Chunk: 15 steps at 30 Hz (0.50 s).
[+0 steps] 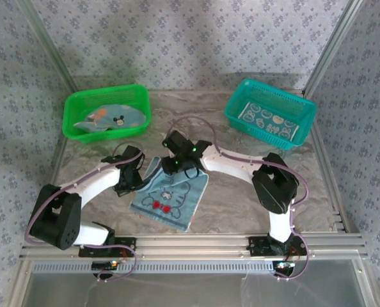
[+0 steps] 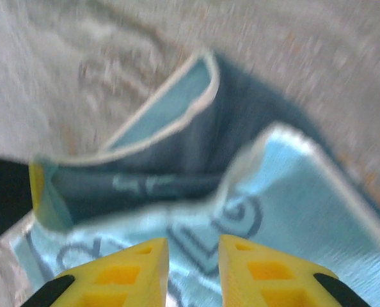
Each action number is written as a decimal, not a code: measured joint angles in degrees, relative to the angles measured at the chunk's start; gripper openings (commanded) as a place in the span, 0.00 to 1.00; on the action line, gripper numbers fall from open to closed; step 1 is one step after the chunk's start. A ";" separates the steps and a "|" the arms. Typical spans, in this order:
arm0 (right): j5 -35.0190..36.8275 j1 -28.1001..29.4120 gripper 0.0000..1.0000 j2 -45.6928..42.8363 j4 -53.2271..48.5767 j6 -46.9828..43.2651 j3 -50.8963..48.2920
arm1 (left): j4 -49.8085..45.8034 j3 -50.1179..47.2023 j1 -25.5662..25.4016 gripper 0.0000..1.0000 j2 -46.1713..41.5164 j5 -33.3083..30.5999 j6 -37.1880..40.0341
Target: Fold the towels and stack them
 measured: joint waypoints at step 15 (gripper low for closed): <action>0.35 -1.20 0.45 2.21 -0.24 4.22 2.23 | 1.84 -0.37 -0.04 0.00 0.57 1.25 0.22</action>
